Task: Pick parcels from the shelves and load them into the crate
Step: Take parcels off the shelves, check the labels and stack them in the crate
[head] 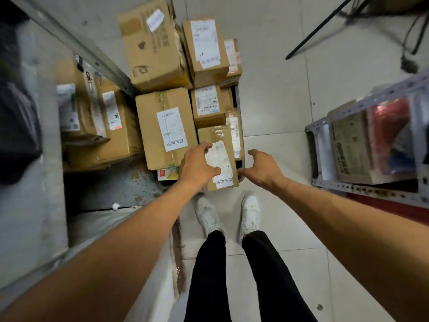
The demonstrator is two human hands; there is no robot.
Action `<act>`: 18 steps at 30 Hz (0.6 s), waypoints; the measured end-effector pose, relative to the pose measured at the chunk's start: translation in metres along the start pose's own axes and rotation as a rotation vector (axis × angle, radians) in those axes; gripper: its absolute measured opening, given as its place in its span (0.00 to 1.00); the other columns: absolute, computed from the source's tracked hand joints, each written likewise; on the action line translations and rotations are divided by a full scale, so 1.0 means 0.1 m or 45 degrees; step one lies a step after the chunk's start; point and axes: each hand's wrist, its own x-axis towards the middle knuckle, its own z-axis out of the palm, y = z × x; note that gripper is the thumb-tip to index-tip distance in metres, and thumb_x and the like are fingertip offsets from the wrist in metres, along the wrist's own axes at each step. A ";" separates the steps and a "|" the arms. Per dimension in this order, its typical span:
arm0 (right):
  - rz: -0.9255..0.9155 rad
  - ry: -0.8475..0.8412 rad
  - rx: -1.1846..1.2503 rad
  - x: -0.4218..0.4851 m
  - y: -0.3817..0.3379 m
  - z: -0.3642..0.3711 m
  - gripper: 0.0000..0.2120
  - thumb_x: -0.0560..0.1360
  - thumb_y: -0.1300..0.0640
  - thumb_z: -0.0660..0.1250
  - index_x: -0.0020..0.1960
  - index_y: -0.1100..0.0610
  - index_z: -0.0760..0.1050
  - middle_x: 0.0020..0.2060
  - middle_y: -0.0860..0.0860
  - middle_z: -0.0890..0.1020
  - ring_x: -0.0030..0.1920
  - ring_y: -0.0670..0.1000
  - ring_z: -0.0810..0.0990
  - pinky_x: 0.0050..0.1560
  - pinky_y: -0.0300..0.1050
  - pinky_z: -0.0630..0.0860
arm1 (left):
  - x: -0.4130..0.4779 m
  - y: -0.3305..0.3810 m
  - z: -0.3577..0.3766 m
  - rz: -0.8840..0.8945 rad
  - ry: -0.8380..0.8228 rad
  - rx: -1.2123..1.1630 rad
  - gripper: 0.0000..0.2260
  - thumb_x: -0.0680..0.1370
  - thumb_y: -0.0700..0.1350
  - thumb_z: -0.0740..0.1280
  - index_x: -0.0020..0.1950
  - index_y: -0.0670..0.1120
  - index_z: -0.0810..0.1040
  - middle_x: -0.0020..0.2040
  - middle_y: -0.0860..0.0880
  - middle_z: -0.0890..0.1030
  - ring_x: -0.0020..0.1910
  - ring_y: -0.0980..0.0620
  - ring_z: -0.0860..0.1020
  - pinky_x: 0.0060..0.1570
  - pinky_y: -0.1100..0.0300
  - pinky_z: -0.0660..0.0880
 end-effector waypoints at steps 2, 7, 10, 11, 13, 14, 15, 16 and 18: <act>-0.053 -0.023 -0.078 -0.25 -0.19 -0.42 0.26 0.71 0.54 0.73 0.66 0.60 0.71 0.62 0.57 0.78 0.59 0.57 0.77 0.48 0.41 0.70 | -0.14 0.40 -0.34 0.064 -0.069 0.158 0.31 0.67 0.41 0.77 0.68 0.47 0.73 0.62 0.48 0.77 0.60 0.49 0.75 0.60 0.55 0.73; -0.169 -0.041 -0.313 -0.90 -0.67 -1.51 0.29 0.70 0.51 0.74 0.67 0.60 0.70 0.63 0.57 0.77 0.60 0.57 0.76 0.52 0.43 0.72 | -0.58 1.53 -1.05 0.295 -0.291 0.533 0.28 0.68 0.45 0.76 0.67 0.46 0.74 0.60 0.49 0.79 0.58 0.50 0.77 0.59 0.53 0.76; -0.219 -0.017 -0.425 -1.33 -0.92 -2.14 0.25 0.71 0.51 0.74 0.64 0.60 0.73 0.61 0.56 0.78 0.59 0.56 0.77 0.53 0.44 0.74 | -0.90 2.19 -1.38 0.426 -0.325 0.680 0.25 0.70 0.46 0.76 0.65 0.46 0.75 0.59 0.48 0.79 0.57 0.50 0.77 0.59 0.53 0.76; -0.233 0.018 -0.452 -1.48 -0.99 -2.33 0.24 0.71 0.51 0.73 0.64 0.60 0.74 0.60 0.56 0.79 0.58 0.57 0.77 0.51 0.44 0.73 | -1.01 2.40 -1.46 0.462 -0.328 0.696 0.24 0.70 0.46 0.76 0.65 0.46 0.75 0.59 0.48 0.79 0.57 0.49 0.78 0.59 0.54 0.76; -0.257 0.103 -0.478 -1.80 -1.08 -2.67 0.24 0.71 0.51 0.73 0.63 0.60 0.75 0.59 0.56 0.80 0.57 0.57 0.78 0.49 0.43 0.71 | -1.23 2.77 -1.61 0.518 -0.311 0.713 0.24 0.71 0.46 0.76 0.65 0.47 0.75 0.59 0.47 0.80 0.55 0.49 0.78 0.55 0.55 0.77; -0.270 0.143 -0.475 -1.95 -1.12 -2.82 0.25 0.71 0.50 0.73 0.63 0.60 0.75 0.59 0.57 0.80 0.57 0.57 0.78 0.48 0.43 0.72 | -1.34 2.95 -1.69 0.545 -0.292 0.738 0.24 0.71 0.47 0.76 0.65 0.47 0.75 0.58 0.48 0.80 0.54 0.49 0.79 0.52 0.56 0.77; -0.283 0.175 -0.461 -2.10 -1.15 -2.95 0.26 0.70 0.49 0.73 0.64 0.60 0.74 0.59 0.56 0.79 0.57 0.57 0.78 0.48 0.43 0.72 | -1.44 3.12 -1.75 0.574 -0.285 0.787 0.24 0.71 0.48 0.76 0.65 0.48 0.75 0.58 0.48 0.80 0.54 0.49 0.79 0.51 0.56 0.77; -0.296 0.202 -0.450 -2.24 -1.17 -3.07 0.27 0.70 0.48 0.73 0.65 0.59 0.74 0.59 0.56 0.79 0.57 0.56 0.77 0.49 0.43 0.72 | -1.53 3.27 -1.79 0.609 -0.285 0.845 0.25 0.70 0.50 0.76 0.65 0.48 0.75 0.59 0.48 0.80 0.54 0.49 0.79 0.53 0.55 0.77; -0.307 0.258 -0.435 -2.50 -1.17 -3.27 0.30 0.69 0.47 0.73 0.67 0.58 0.73 0.61 0.55 0.78 0.58 0.55 0.77 0.52 0.45 0.74 | -1.68 3.57 -1.84 0.682 -0.285 0.938 0.25 0.70 0.52 0.76 0.65 0.48 0.75 0.59 0.48 0.80 0.54 0.48 0.78 0.56 0.53 0.76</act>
